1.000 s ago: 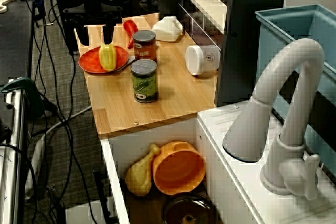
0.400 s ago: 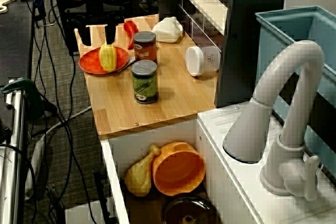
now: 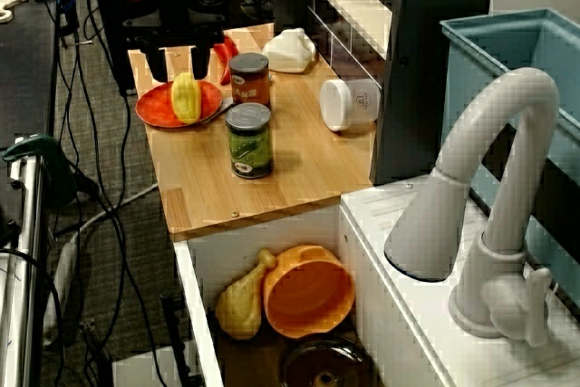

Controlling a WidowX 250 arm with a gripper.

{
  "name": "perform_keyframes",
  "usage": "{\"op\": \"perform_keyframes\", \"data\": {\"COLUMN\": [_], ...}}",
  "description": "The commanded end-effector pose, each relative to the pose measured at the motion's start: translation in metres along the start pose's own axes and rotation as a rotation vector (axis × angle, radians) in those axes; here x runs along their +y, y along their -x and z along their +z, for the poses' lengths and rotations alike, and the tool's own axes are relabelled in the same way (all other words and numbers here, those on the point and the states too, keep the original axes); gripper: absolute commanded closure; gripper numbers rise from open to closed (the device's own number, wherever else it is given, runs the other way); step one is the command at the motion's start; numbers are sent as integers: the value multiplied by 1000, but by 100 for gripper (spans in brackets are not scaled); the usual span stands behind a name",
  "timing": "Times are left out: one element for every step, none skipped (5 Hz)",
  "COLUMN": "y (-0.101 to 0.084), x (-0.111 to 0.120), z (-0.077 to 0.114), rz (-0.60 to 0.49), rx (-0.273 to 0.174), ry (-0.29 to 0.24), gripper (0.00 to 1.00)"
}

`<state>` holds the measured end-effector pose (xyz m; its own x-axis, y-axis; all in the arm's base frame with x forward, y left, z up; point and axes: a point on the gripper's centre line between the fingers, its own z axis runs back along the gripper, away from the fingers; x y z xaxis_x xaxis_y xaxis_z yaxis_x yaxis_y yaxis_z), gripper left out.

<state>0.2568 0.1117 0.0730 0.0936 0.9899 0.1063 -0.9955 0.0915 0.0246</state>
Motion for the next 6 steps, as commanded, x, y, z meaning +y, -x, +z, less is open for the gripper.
{"op": "perform_keyframes", "data": {"y": [-2,-3,-2,-1,-2,-3], "x": [-12,-13,-7,-1,6,11], "z": [-2,-5,-5,4,11,7], "rz": [12,-10,-35,-61,-68,-77], "rx": [-51,-61,-58,-41,-29,-35], "ry": [21,10,-7,-17,-1,-3], "gripper": [0,0,0,0,0,0]}}
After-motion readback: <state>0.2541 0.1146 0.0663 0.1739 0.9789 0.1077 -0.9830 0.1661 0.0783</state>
